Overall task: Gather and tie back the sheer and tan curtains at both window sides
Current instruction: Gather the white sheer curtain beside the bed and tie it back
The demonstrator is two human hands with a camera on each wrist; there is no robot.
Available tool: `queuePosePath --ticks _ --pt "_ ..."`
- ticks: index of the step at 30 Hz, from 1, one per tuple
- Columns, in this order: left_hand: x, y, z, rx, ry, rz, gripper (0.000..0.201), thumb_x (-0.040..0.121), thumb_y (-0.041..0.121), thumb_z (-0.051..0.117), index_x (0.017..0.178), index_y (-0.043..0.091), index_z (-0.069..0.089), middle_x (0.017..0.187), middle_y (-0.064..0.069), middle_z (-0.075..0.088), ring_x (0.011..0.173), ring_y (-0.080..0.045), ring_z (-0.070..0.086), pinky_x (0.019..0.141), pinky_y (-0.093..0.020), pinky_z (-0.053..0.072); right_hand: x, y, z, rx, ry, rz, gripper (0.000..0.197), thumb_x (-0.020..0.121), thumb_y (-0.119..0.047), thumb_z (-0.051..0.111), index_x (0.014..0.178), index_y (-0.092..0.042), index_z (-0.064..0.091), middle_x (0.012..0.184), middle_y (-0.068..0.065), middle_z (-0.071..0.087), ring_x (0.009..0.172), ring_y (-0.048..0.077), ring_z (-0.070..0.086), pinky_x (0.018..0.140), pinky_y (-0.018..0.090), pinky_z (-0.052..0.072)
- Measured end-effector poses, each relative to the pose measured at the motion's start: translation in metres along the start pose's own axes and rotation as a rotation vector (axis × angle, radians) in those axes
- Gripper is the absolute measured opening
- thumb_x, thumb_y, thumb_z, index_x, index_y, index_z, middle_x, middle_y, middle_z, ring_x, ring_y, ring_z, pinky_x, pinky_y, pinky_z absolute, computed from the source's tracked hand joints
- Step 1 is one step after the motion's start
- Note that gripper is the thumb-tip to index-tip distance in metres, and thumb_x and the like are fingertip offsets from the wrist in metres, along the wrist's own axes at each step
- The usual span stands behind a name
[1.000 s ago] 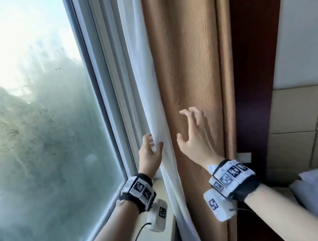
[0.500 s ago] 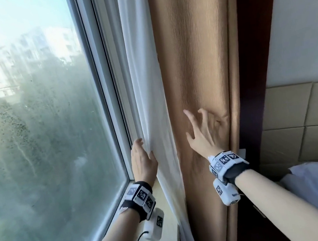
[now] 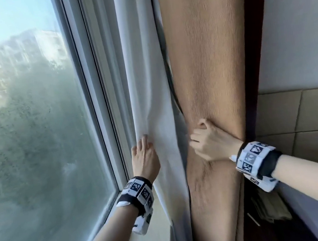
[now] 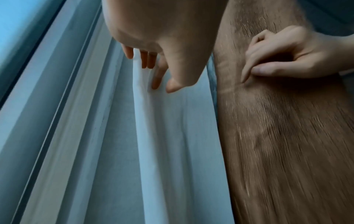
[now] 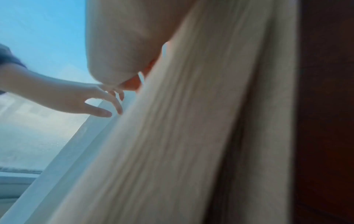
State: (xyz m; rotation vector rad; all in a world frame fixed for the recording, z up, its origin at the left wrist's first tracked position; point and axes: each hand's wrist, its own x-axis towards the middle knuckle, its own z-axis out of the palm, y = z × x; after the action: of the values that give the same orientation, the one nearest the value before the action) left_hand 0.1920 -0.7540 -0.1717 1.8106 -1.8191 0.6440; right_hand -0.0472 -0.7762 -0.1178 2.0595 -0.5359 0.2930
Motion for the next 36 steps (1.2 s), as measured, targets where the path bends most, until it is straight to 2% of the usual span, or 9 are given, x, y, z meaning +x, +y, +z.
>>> queuePosePath --ticks 5,9,13,18,23,26,30,33,36 --pt "0.010 0.022 0.008 -0.072 0.106 0.023 0.041 0.089 0.048 0.049 0.095 0.009 0.060 0.108 -0.006 0.052 0.100 -0.026 0.051 0.085 -0.038 0.043 -0.055 0.014 0.001 0.024 -0.285 0.440 0.041 0.092 -0.039 0.030 0.086 -0.021 0.066 0.062 -0.004 0.063 0.058 0.020 0.060 0.092 0.046 0.034" --pt "0.018 0.062 0.002 -0.250 -0.065 -0.038 0.052 0.090 0.065 0.037 0.100 0.015 0.048 0.076 -0.003 0.065 0.073 -0.027 0.064 0.067 -0.036 0.048 -0.058 0.013 -0.002 0.225 -0.389 0.929 0.057 0.090 -0.064 0.027 0.096 -0.019 0.060 0.080 -0.003 0.067 0.076 0.021 0.066 0.095 0.051 0.029" --pt "0.031 0.088 0.004 -0.524 -0.135 -0.259 0.084 0.082 0.072 0.046 0.134 0.009 0.028 0.108 -0.009 0.063 0.099 -0.032 0.064 0.078 -0.040 0.052 -0.017 -0.009 -0.001 0.412 -0.209 1.197 0.072 0.084 -0.061 0.050 0.137 -0.015 0.032 0.126 0.017 0.053 0.116 0.036 0.053 0.101 0.061 0.026" --pt "0.034 0.090 0.005 -0.869 0.052 -0.469 0.069 0.088 0.061 0.049 0.136 0.018 0.024 0.137 -0.010 0.046 0.127 -0.029 0.048 0.103 -0.042 0.041 0.051 -0.024 -0.003 0.500 0.083 1.152 0.096 0.080 -0.044 0.065 0.150 -0.021 0.003 0.154 0.032 0.009 0.139 0.045 0.023 0.111 0.056 0.027" --pt "0.038 0.064 -0.002 -0.894 0.148 -0.498 0.078 0.094 0.040 0.055 0.150 0.006 0.012 0.156 -0.014 0.019 0.145 -0.024 0.019 0.119 -0.035 0.013 0.073 -0.009 0.010 0.560 0.097 1.240 0.105 0.074 -0.028 0.072 0.150 -0.028 0.000 0.156 0.026 0.008 0.139 0.045 0.022 0.105 0.058 0.035" --pt "0.044 0.041 0.005 -1.030 0.065 -0.457 0.058 0.098 0.021 0.048 0.148 0.011 0.019 0.150 -0.012 0.031 0.137 -0.028 0.034 0.115 -0.038 0.028 0.058 0.000 0.009 0.660 0.201 1.170 0.090 0.080 -0.001 0.057 0.150 -0.025 0.007 0.151 0.021 0.030 0.131 0.040 0.041 0.093 0.050 0.049" --pt "0.043 0.022 0.004 -0.986 0.162 -0.345 0.016 0.097 0.004 0.039 0.113 0.006 0.044 0.096 0.008 0.044 0.088 -0.015 0.047 0.074 -0.014 0.040 0.022 0.003 -0.006 0.837 0.384 1.130 0.084 0.087 0.008 0.037 0.150 -0.038 0.006 0.143 0.020 0.047 0.115 0.038 0.055 0.091 0.037 0.045" --pt "0.038 0.019 0.007 -0.938 0.226 -0.244 0.006 0.098 0.006 0.040 0.101 0.008 0.045 0.096 0.004 0.043 0.083 -0.009 0.044 0.076 -0.024 0.040 -0.002 0.000 -0.008 0.807 0.436 1.055 0.093 0.087 0.012 0.035 0.148 -0.050 0.002 0.160 0.007 0.020 0.134 0.028 0.039 0.106 0.023 0.032" --pt "0.032 0.029 0.009 -0.954 0.197 -0.181 0.020 0.099 0.008 0.034 0.117 0.015 0.039 0.115 -0.002 0.049 0.103 -0.014 0.050 0.091 -0.028 0.042 -0.013 -0.002 -0.002 0.635 0.455 0.998 0.097 0.080 0.020 0.041 0.148 -0.047 0.021 0.161 0.009 0.015 0.118 0.035 0.053 0.098 0.026 0.042"
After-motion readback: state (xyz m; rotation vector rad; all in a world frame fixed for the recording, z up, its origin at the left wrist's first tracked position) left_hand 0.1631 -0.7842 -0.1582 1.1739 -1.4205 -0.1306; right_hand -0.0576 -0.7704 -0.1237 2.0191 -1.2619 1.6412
